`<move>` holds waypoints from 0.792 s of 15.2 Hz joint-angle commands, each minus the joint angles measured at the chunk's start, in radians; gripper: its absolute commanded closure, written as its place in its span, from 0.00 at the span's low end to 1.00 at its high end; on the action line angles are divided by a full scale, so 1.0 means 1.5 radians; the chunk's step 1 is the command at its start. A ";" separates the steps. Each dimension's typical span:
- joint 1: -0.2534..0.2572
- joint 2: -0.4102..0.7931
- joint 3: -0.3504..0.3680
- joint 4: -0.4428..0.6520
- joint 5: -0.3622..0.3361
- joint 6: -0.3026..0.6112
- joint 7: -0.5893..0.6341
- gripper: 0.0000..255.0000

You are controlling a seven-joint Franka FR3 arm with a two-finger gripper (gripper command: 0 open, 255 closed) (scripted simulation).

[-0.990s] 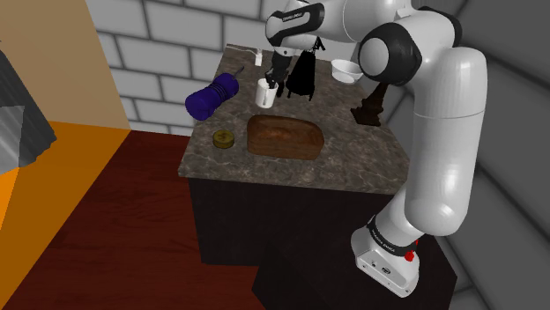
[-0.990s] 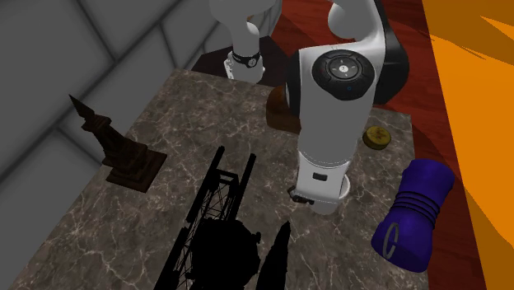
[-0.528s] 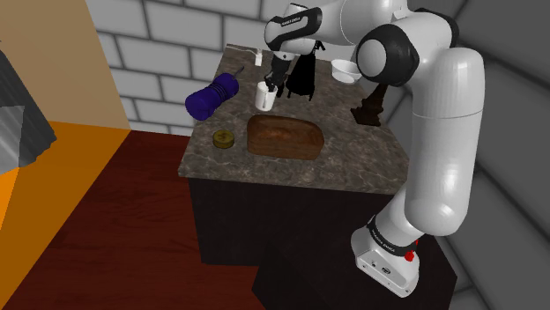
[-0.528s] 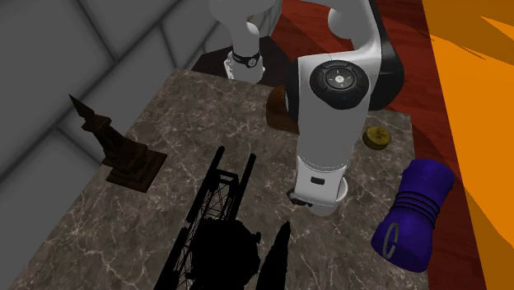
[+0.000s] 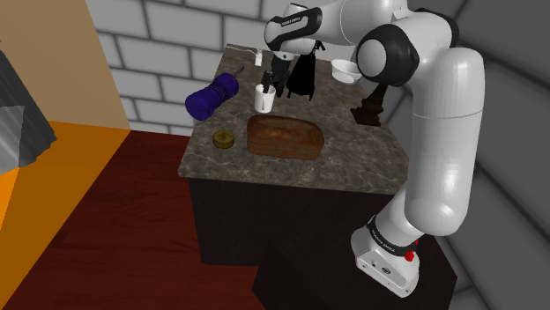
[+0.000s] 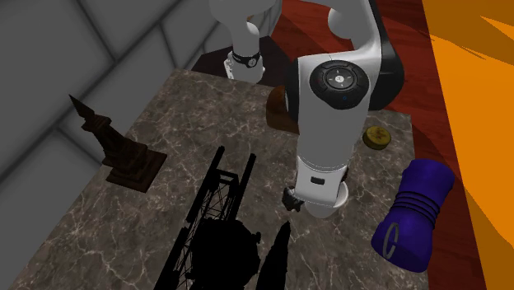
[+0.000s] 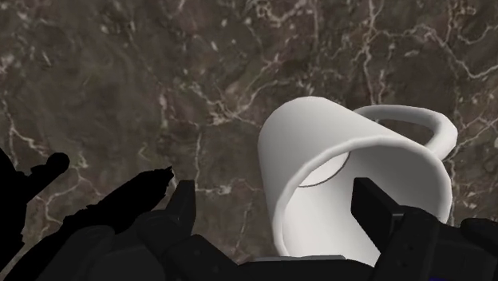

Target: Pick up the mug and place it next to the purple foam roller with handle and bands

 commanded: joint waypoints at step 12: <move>0.003 -0.038 -0.012 0.027 -0.020 -0.063 0.012 0.00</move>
